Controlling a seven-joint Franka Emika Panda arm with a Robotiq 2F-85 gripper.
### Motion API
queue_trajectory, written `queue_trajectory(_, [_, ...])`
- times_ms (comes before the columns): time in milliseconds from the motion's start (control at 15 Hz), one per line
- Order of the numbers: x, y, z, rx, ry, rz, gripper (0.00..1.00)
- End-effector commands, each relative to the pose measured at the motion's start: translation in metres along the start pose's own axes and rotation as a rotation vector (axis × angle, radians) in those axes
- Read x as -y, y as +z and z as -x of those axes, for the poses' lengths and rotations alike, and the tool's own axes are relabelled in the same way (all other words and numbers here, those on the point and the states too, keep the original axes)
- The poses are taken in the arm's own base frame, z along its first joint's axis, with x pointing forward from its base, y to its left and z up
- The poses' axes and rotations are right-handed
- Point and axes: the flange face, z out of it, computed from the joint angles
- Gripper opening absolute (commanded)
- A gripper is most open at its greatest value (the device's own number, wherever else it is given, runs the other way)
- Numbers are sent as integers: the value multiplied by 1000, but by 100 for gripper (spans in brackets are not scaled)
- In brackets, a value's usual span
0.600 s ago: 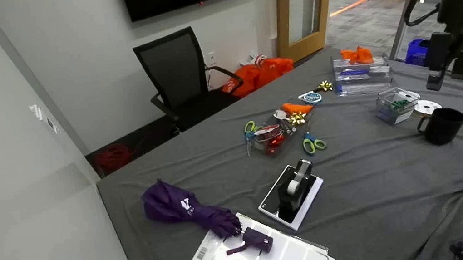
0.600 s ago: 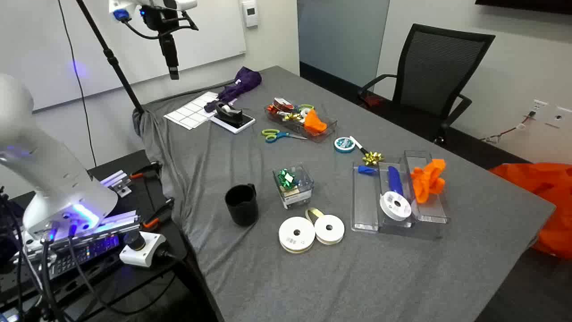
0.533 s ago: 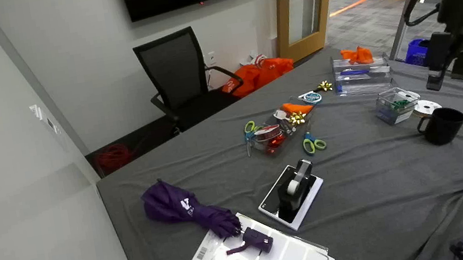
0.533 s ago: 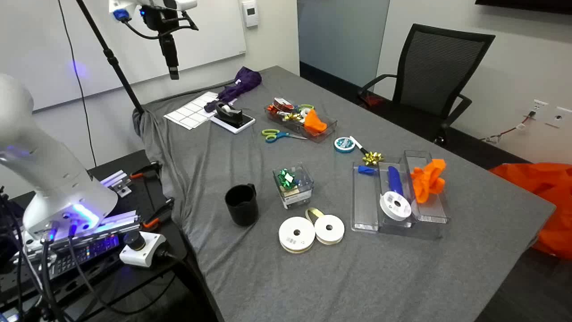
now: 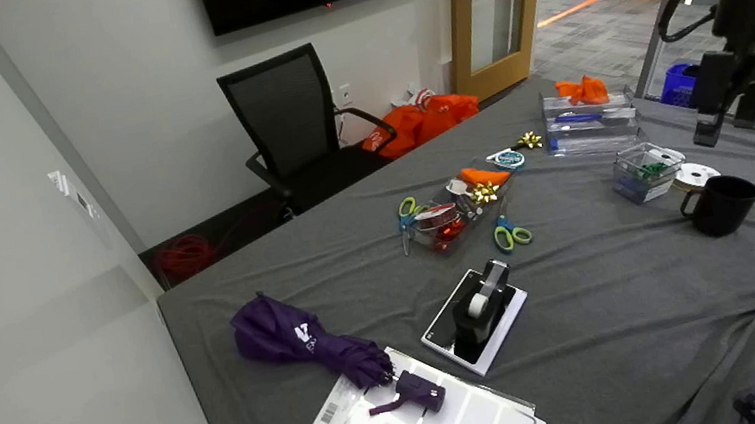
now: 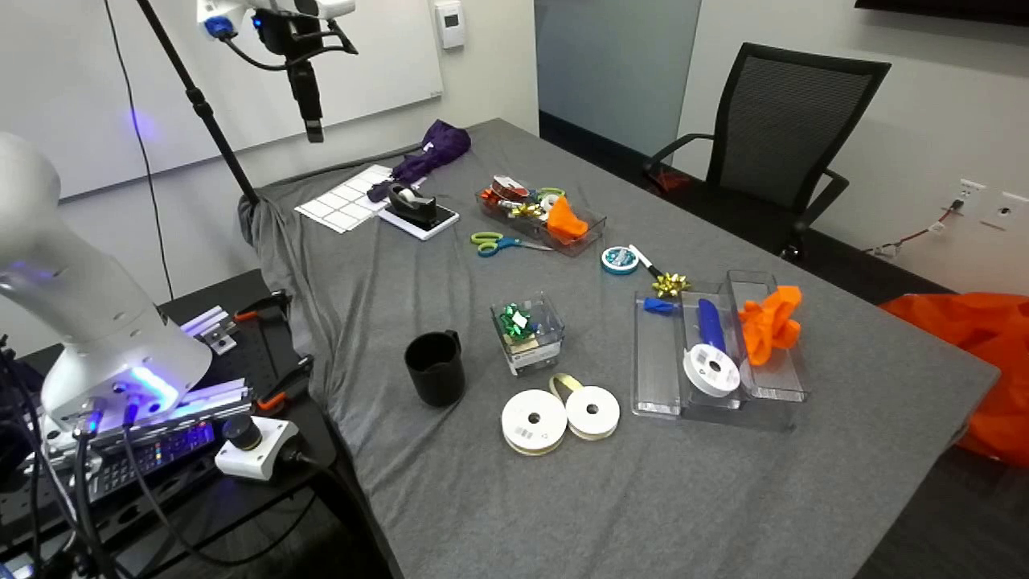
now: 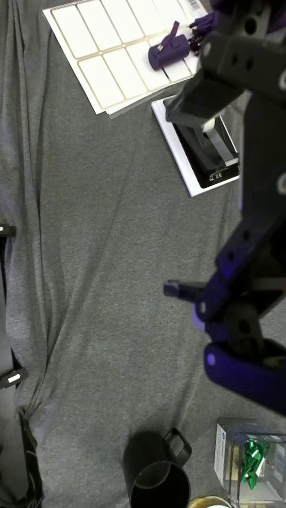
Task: Remove the green object from the container
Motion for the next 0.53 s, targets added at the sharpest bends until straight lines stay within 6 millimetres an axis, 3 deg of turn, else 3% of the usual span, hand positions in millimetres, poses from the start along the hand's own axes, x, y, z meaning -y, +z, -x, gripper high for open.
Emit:
queue_trajectory(0, [-25, -11, -21, -42, 3, -34, 100])
queue_trajectory(467, [-118, -12, -92, -197, 145, 50, 100])
